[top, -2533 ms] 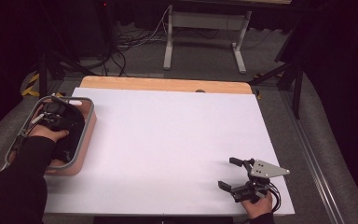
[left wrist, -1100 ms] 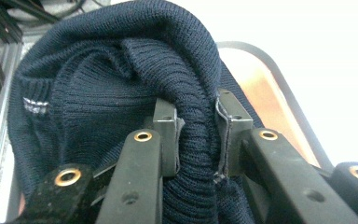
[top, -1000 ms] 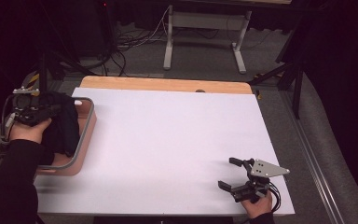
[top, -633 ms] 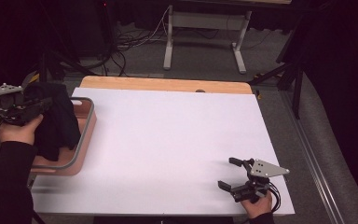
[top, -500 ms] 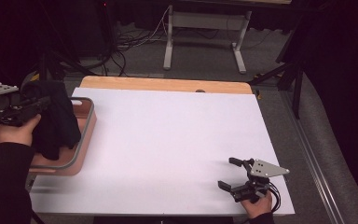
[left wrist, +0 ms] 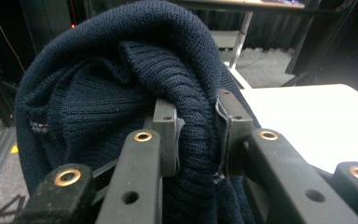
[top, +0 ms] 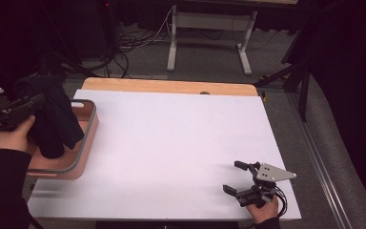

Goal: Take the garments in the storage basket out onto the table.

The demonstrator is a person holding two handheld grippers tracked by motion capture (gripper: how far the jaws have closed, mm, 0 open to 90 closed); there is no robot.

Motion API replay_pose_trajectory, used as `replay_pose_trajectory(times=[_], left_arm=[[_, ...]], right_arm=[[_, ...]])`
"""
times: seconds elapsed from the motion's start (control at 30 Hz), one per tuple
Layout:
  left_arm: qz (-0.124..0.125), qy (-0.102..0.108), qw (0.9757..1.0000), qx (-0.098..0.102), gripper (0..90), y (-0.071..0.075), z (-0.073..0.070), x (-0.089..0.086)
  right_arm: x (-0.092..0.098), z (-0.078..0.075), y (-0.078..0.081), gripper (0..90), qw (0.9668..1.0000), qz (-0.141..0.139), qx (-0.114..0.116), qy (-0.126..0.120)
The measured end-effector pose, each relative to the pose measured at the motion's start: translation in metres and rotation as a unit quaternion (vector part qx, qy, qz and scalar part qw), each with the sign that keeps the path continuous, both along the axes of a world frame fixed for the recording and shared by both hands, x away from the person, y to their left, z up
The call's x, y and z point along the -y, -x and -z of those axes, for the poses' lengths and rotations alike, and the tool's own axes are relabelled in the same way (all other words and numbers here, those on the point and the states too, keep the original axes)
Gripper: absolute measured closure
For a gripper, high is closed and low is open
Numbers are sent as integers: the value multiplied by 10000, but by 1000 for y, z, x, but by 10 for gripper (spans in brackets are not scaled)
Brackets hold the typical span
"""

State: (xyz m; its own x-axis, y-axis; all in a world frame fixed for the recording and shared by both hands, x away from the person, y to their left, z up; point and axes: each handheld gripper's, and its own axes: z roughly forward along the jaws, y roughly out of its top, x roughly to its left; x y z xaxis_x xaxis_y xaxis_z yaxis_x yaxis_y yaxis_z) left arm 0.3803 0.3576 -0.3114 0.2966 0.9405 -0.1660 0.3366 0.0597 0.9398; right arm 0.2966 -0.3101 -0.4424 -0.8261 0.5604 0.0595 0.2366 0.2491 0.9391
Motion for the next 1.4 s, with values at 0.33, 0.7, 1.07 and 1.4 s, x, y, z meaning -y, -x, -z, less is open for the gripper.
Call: replay_pose_trajectory(times=[0.33, 0.7, 1.07, 1.4], left_arm=[[166, 97, 9988, 456, 740, 18, -20, 9], [514, 375, 9945, 835, 739, 34, -34, 20], [984, 645, 9878, 1020, 739, 43, -42, 34], [1391, 861, 9792, 1199, 739, 55, -47, 50]], right_arm=[[0, 0, 0, 41, 10000, 4, 11, -11], [0, 0, 1, 40, 10000, -4, 7, -15], [0, 0, 0, 40, 10000, -17, 9, -13], [0, 0, 0, 40, 10000, -31, 3, -17]])
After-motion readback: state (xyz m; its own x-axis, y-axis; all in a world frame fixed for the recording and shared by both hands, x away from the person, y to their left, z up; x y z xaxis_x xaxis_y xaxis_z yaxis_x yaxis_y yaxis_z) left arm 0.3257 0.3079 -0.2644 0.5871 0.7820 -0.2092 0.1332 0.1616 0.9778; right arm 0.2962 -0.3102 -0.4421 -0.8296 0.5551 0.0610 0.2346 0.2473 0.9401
